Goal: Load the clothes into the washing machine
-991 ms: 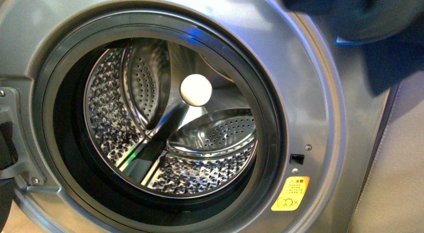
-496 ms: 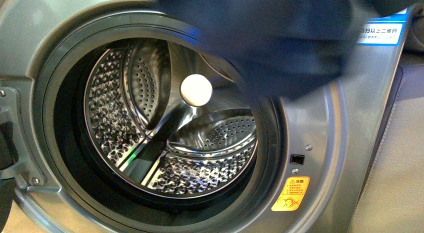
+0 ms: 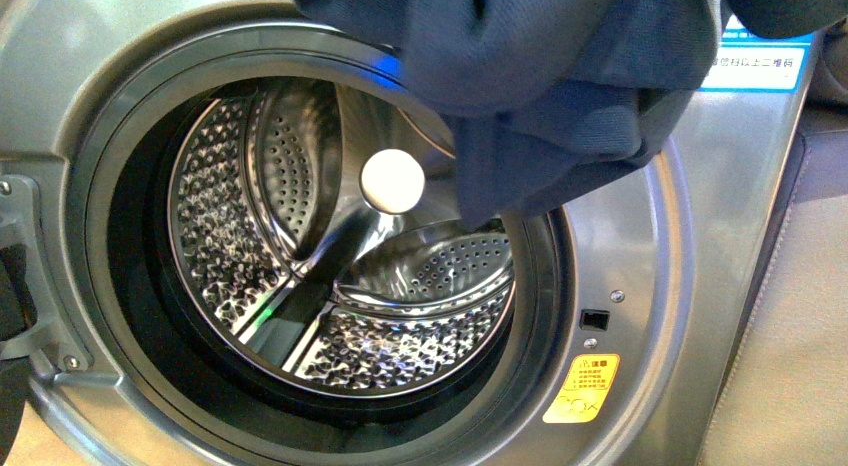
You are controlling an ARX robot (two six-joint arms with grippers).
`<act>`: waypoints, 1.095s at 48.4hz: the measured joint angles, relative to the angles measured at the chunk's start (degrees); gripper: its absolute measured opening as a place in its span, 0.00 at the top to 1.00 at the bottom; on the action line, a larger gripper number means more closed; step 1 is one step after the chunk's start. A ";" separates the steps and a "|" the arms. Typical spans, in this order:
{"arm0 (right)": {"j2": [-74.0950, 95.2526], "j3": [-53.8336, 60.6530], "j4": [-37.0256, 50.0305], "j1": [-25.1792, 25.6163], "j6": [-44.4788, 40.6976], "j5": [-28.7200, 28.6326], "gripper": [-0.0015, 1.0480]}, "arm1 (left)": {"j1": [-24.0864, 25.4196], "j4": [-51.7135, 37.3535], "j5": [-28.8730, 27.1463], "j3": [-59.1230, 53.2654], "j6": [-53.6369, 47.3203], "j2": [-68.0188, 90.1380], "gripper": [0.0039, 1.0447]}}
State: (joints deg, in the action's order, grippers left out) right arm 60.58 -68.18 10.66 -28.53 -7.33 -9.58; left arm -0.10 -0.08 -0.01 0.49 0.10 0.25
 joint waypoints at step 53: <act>0.09 -0.02 0.00 0.02 0.02 0.00 0.94 | 10.80 -47.36 44.09 25.46 18.12 39.98 0.06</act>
State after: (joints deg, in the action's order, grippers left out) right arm 60.66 -68.20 10.66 -28.51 -7.31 -9.58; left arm 10.70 -47.44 44.07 25.96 18.22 40.23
